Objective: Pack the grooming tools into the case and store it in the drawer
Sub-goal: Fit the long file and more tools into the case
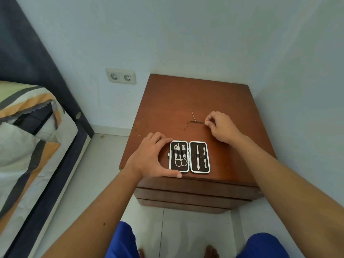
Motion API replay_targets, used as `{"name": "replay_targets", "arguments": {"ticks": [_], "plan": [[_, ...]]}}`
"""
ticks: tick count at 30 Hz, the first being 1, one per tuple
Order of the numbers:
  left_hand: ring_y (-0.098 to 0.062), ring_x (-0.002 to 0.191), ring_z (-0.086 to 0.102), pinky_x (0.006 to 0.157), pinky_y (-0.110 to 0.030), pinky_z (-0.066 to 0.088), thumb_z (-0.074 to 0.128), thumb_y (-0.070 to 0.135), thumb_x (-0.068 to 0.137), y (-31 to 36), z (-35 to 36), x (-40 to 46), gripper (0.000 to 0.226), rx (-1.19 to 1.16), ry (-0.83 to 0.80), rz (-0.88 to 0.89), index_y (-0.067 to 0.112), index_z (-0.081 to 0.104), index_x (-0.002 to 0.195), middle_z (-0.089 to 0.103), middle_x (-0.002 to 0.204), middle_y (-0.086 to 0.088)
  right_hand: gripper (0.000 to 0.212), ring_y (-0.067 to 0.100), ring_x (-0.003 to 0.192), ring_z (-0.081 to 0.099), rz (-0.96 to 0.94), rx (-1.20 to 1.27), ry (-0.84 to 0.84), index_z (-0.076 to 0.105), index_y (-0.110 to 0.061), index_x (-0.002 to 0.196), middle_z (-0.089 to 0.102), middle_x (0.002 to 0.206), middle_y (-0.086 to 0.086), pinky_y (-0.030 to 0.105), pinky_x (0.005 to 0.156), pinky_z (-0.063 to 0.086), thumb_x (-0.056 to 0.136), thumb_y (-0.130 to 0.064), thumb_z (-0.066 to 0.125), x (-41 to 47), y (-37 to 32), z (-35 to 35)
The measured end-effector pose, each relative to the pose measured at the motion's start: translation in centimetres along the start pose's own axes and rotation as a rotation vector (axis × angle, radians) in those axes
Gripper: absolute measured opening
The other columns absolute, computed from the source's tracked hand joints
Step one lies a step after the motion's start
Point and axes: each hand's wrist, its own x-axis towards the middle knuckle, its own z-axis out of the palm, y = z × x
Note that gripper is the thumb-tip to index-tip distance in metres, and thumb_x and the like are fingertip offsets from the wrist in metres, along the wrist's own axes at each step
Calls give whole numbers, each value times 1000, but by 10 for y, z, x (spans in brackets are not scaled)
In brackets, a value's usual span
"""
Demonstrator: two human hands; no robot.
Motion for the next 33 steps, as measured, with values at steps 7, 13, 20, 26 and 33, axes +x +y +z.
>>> {"name": "replay_targets", "arguments": {"ticks": [7, 13, 20, 26, 33], "plan": [[-7, 115, 39, 106, -26, 38, 74, 97, 54, 1, -1, 0, 122, 8, 1, 3, 27, 50, 150, 46, 129, 16, 16, 8, 94, 62, -3, 171, -82, 75, -32, 100, 71, 99, -13, 26, 80, 46, 103, -21, 63, -33, -6, -20], [-7, 114, 39, 107, -26, 38, 75, 97, 53, 2, -1, 0, 123, 19, 3, 6, 26, 51, 151, 46, 128, 16, 20, -5, 85, 55, -151, 49, -193, 76, -26, 102, 63, 97, -18, 10, 74, 35, 104, -15, 60, -38, -19, -24], [-8, 115, 40, 107, -25, 37, 75, 97, 53, 2, -1, -1, 123, 17, 2, -1, 26, 51, 151, 46, 128, 15, 22, 3, 92, 55, -260, -90, -295, 76, -25, 100, 62, 105, -9, 24, 87, 41, 104, -12, 58, -30, -34, -23], [-7, 113, 40, 104, -23, 34, 76, 95, 53, 2, 0, 0, 122, 19, 10, 3, 25, 51, 150, 46, 128, 14, 24, 11, 104, 54, -323, -160, -372, 75, -27, 98, 58, 103, -10, 29, 97, 44, 103, -12, 57, -27, -48, -19], [-8, 113, 40, 105, -23, 34, 75, 97, 52, 2, 1, 0, 124, 21, 19, 8, 24, 53, 149, 46, 126, 15, 19, 10, 103, 56, -359, -142, -295, 76, -23, 116, 64, 109, -7, 31, 98, 47, 100, -18, 66, -35, -53, -8]]}}
